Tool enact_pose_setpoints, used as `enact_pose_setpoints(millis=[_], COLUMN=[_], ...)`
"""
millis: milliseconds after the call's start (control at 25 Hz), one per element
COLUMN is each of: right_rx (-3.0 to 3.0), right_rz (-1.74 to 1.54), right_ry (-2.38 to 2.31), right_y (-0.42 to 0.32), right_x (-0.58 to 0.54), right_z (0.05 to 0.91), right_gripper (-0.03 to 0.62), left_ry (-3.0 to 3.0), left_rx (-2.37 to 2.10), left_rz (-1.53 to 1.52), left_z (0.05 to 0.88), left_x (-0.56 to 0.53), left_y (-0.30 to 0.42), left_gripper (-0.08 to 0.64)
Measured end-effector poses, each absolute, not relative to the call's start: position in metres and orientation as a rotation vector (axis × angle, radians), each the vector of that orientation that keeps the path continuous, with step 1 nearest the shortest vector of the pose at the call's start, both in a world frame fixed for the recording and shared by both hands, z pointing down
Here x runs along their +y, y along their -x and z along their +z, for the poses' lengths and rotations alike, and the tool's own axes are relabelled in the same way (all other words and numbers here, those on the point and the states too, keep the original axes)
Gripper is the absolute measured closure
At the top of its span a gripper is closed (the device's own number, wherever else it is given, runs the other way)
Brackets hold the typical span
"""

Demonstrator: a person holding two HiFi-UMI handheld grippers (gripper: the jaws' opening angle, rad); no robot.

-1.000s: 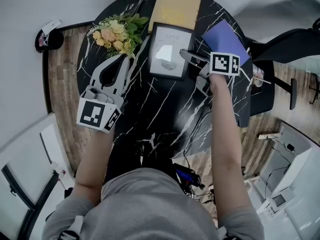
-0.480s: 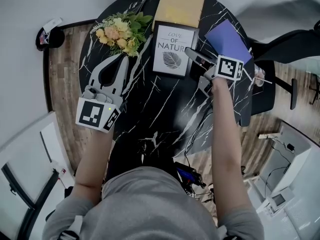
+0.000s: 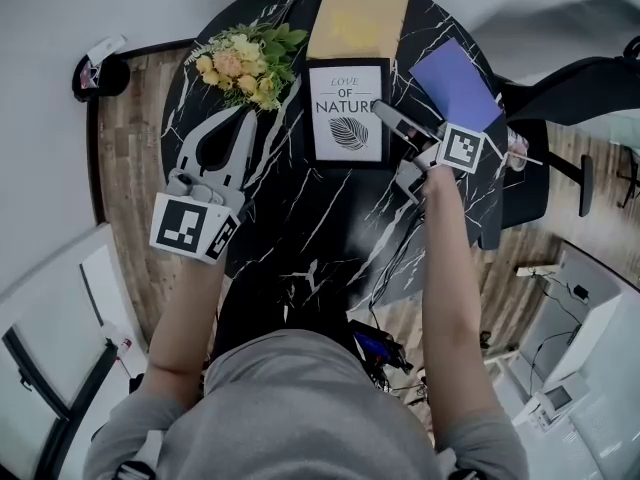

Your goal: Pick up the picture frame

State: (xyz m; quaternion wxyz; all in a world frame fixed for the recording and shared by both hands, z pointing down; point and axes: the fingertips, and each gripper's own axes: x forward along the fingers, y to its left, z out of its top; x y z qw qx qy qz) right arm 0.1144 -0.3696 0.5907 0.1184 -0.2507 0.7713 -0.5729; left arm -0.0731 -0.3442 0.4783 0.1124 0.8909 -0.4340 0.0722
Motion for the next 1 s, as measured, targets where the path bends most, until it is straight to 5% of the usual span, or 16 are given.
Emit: enact_pose_setpoints(millis=[1000], right_rx=[2.074], right_rz=[-1.348], right_ry=[0.573], right_y=[-0.132], right_x=[-0.342], right_z=[0.473], right_gripper=[0.512], left_ry=[-2.681], left_rx=[-1.256], left_rz=[0.182], left_z=[0.438], left_x=[-0.33], left_y=[0.071], left_gripper=[0.552])
